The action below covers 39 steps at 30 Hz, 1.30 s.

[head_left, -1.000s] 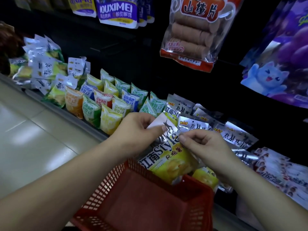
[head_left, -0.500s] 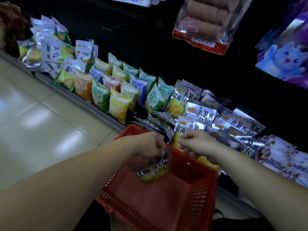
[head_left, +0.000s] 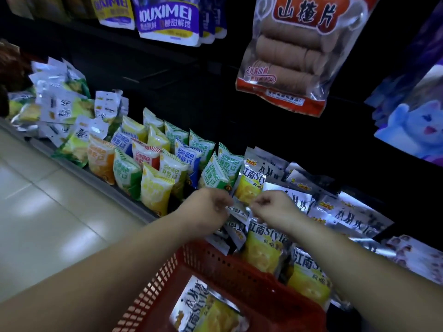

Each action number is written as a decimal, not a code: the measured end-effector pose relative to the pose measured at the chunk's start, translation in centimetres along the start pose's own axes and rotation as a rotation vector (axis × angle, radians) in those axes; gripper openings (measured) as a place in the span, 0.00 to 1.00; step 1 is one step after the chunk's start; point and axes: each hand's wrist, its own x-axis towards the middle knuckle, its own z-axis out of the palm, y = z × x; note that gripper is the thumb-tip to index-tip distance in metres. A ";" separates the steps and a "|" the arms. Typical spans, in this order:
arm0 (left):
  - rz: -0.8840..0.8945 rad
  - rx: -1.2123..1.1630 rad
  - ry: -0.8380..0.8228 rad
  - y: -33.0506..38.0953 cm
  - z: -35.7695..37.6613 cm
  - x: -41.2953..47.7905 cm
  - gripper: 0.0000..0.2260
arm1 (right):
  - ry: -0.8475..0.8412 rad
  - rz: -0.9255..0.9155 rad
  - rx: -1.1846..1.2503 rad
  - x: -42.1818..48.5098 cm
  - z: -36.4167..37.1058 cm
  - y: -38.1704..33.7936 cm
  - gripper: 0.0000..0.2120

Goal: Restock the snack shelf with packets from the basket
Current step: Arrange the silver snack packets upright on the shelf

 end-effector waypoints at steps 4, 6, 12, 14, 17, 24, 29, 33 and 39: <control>-0.044 -0.017 0.079 -0.4 0.6 5.5 0.11 | 0.194 -0.099 -0.038 3.6 -0.3 2.1 0.11; -0.040 -0.035 0.119 -0.8 1.4 8.3 0.09 | 0.260 -0.141 -0.129 6.1 -0.2 3.1 0.14; 0.024 -0.083 0.166 -4.0 3.0 13.1 0.09 | 0.444 -0.146 -0.664 15.8 -1.3 3.8 0.24; 0.004 -0.100 0.169 -5.2 3.0 13.4 0.08 | 0.418 -0.016 -0.700 17.8 -1.4 4.1 0.24; -0.044 -0.112 0.191 -6.6 2.9 13.5 0.09 | 0.387 0.042 -0.636 19.3 -1.0 5.1 0.18; -0.081 0.082 -0.040 -7.3 4.1 13.0 0.10 | 0.530 -0.124 -0.475 17.9 -1.5 3.9 0.06; -0.041 0.028 0.026 -5.6 2.9 12.2 0.10 | 0.557 -0.272 -0.511 14.0 -3.3 -0.1 0.04; -0.015 -0.216 0.263 -3.3 0.2 10.7 0.11 | 0.480 -0.384 -0.374 9.7 -4.2 -2.5 0.06; 0.056 -0.592 0.250 0.7 -3.3 5.7 0.18 | 0.412 -0.407 -0.014 2.3 -6.7 -6.5 0.09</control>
